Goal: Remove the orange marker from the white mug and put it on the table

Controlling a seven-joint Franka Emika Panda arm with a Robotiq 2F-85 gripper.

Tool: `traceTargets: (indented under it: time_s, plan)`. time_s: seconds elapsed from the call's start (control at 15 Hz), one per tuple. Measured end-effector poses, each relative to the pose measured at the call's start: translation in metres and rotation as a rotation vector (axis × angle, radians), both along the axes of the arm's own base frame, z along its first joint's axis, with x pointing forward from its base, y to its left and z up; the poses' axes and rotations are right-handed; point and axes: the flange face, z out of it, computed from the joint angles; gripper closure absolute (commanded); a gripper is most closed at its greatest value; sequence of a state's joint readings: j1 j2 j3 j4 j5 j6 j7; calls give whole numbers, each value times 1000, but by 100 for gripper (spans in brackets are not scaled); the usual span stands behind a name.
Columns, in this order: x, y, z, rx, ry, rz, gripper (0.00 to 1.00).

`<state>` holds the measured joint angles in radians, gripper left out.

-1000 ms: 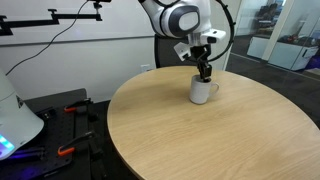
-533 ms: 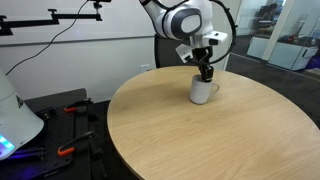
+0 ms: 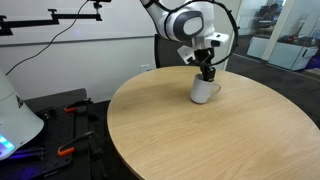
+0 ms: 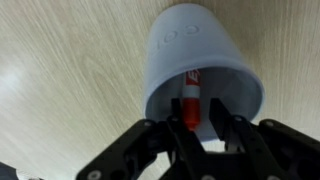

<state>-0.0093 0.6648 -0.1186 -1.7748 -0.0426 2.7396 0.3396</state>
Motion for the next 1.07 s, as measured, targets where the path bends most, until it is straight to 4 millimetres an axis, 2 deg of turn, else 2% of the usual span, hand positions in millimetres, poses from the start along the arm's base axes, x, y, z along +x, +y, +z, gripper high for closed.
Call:
traceTargets:
  time_s: [0.07, 0.27, 1.07]
  plan:
    - [1, 0, -1, 0, 0, 1, 100]
    - [3, 1, -1, -1, -3, 3, 95]
    - [3, 20, 2, -28, -1, 41, 95]
